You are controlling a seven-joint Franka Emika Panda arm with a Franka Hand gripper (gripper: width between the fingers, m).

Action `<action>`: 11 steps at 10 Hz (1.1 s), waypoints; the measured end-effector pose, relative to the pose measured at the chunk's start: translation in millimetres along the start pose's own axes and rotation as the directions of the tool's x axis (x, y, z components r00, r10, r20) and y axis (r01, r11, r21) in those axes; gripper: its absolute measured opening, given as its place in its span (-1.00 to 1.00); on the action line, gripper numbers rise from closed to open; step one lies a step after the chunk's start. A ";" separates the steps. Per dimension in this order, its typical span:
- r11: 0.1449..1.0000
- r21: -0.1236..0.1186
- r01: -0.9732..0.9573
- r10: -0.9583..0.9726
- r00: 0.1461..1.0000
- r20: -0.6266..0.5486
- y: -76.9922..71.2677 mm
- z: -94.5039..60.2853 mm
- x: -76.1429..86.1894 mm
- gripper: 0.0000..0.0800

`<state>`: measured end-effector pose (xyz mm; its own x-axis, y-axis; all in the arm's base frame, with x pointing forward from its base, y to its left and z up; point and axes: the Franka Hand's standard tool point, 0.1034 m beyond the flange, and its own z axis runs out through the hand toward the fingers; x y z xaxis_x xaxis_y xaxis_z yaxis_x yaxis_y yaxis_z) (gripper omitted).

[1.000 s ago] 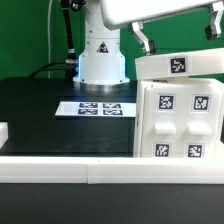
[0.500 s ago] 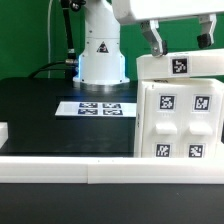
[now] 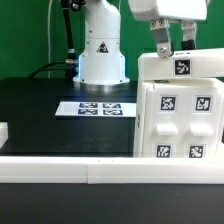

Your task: Assemble cabinet

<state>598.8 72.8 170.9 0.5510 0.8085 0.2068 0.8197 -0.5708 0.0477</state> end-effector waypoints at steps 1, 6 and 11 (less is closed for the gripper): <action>0.999 -0.011 -0.042 0.042 0.999 -0.006 1.0 0.2 1.4 0.99; 0.991 -0.065 -0.113 0.111 0.993 -0.035 6.8 3.1 5.3 0.99; 0.987 -0.048 -0.151 0.150 0.988 -0.019 7.3 11.6 1.7 0.99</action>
Offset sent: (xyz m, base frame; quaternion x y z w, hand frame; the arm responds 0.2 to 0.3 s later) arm 0.0066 0.0073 0.0071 -0.0573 0.0397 0.0466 0.9965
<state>607.5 71.6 160.3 0.6649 0.7107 0.2300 0.7186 -0.6926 0.0626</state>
